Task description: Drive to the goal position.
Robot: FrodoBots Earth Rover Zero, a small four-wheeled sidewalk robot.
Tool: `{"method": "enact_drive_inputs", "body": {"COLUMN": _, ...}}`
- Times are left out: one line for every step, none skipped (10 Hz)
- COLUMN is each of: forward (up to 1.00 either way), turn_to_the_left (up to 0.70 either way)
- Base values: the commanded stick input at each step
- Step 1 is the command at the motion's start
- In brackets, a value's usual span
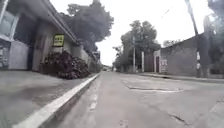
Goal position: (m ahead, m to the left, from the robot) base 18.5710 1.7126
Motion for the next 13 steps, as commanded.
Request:
{"method": "enact_drive_inputs", "body": {"forward": 0.70, "turn_to_the_left": 0.00}}
{"method": "enact_drive_inputs", "body": {"forward": 0.70, "turn_to_the_left": 0.00}}
{"method": "enact_drive_inputs", "body": {"forward": 0.70, "turn_to_the_left": 0.00}}
{"method": "enact_drive_inputs", "body": {"forward": 0.70, "turn_to_the_left": 0.00}}
{"method": "enact_drive_inputs", "body": {"forward": 0.70, "turn_to_the_left": 0.00}}
{"method": "enact_drive_inputs", "body": {"forward": 0.70, "turn_to_the_left": 0.00}}
{"method": "enact_drive_inputs", "body": {"forward": 0.70, "turn_to_the_left": 0.00}}
{"method": "enact_drive_inputs", "body": {"forward": 0.70, "turn_to_the_left": 0.00}}
{"method": "enact_drive_inputs", "body": {"forward": 0.70, "turn_to_the_left": 0.00}}
{"method": "enact_drive_inputs", "body": {"forward": 0.70, "turn_to_the_left": 0.00}}
{"method": "enact_drive_inputs", "body": {"forward": 0.70, "turn_to_the_left": 0.00}}
{"method": "enact_drive_inputs", "body": {"forward": 0.70, "turn_to_the_left": 0.00}}
{"method": "enact_drive_inputs", "body": {"forward": 0.70, "turn_to_the_left": -0.01}}
